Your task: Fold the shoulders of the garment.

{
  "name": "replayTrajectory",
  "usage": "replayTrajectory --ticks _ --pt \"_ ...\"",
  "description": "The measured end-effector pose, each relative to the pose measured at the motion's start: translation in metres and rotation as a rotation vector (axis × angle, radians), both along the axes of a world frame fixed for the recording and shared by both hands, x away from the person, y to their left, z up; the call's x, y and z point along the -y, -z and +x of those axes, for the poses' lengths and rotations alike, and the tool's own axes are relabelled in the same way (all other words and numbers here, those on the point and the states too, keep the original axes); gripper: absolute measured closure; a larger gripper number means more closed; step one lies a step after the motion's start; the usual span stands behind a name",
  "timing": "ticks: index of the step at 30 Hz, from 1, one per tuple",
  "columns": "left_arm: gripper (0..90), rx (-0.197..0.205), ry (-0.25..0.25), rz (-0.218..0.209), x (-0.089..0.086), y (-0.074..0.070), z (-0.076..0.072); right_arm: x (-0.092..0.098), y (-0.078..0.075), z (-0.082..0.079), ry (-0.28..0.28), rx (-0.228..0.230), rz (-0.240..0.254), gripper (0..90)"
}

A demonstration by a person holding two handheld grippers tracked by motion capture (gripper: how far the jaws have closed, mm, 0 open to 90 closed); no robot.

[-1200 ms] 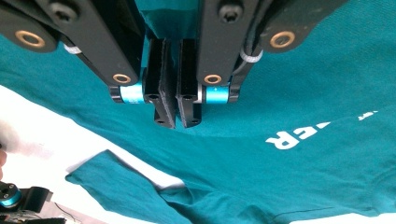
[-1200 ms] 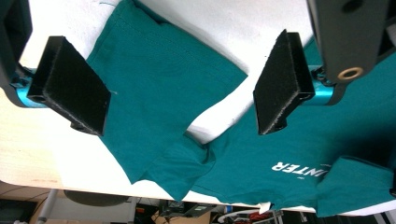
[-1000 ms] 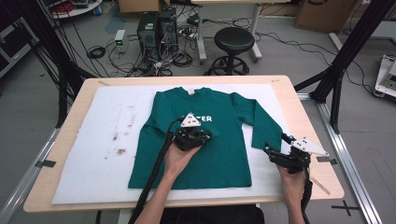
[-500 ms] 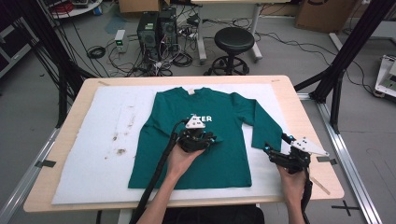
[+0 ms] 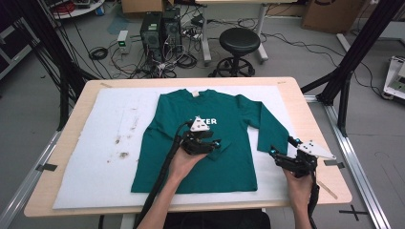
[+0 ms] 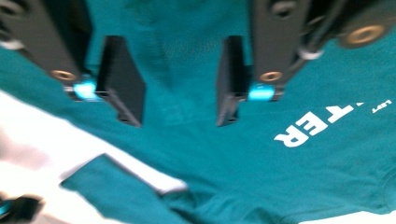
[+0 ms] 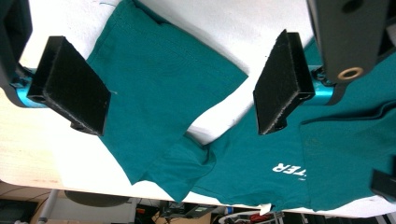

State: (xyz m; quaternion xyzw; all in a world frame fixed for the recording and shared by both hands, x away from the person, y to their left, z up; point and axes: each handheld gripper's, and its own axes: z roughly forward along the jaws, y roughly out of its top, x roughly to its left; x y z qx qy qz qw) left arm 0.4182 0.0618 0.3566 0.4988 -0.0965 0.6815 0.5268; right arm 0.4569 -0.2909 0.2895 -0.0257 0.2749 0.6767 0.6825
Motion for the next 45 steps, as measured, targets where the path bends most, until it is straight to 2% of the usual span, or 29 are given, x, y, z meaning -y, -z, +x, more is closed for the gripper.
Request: replayTrajectory --ticks 2,4,7,12,13,18,19,21,22,23,25,30,32,34,38,41,43,45 --pt "69.2 -0.033 -0.013 0.015 0.004 -0.002 0.006 0.0 0.0 0.0 -0.001 0.004 0.001 19.2" --pt "74.6 -0.054 -0.02 0.034 0.007 -0.003 0.01 0.0 0.0 0.0 -0.002 0.004 -0.001 19.2" --pt "77.4 -0.076 -0.003 0.048 0.011 -0.005 0.015 0.0 -0.001 0.0 0.0 -0.005 -0.003 19.2" --pt "77.2 -0.12 -0.058 0.055 0.015 -0.008 0.025 0.0 0.0 0.0 0.0 -0.004 -0.002 19.2" --pt "77.0 -0.121 -0.055 0.06 0.015 -0.008 0.025 0.0 0.0 0.0 0.001 -0.004 -0.002 19.2" --pt "68.8 -0.1 -0.042 0.061 0.012 -0.003 0.015 0.0 0.0 0.0 0.001 -0.002 -0.001 19.2" --pt "61.7 -0.087 -0.038 0.061 0.01 -0.001 0.012 0.0 0.0 0.0 0.0 -0.001 -0.001 19.2" --pt "60.2 -0.057 -0.046 0.071 0.006 0.002 0.004 0.0 0.0 0.0 0.001 -0.003 -0.002 19.2" --pt "53.2 -0.049 -0.045 0.068 0.003 0.004 0.0 0.0 0.0 0.0 0.001 -0.002 -0.001 19.2" --pt "53.2 -0.047 -0.036 0.076 -0.001 0.005 -0.004 0.0 0.0 0.0 0.001 -0.002 -0.001 19.2" --pt "49.1 -0.057 0.019 0.103 -0.012 0.008 -0.01 0.0 0.0 0.0 0.002 0.0 -0.001 19.2" --pt "35.4 -0.019 0.012 0.095 -0.041 0.018 -0.025 0.0 0.0 0.0 0.003 -0.001 0.0 19.2" --pt "35.1 0.006 -0.007 0.078 -0.054 0.022 -0.031 -0.001 0.0 0.0 0.003 0.0 0.0 19.2" --pt "35.5 0.013 -0.017 0.054 -0.07 0.024 -0.035 0.0 0.0 0.0 0.004 0.0 -0.001 19.2" --pt "35.8 0.02 0.004 0.0 -0.106 0.027 -0.043 0.0 0.0 0.0 0.002 0.001 -0.002 19.2" --pt "34.9 0.065 0.033 -0.045 -0.133 0.032 -0.048 0.0 0.0 0.0 0.003 0.0 -0.002 19.2" --pt "33.3 0.107 0.076 -0.08 -0.151 0.037 -0.049 0.0 0.0 0.0 0.004 0.0 0.0 19.2" --pt "32.0 0.136 0.077 -0.116 -0.169 0.042 -0.046 0.0 0.0 0.0 0.006 0.002 -0.001 19.2"
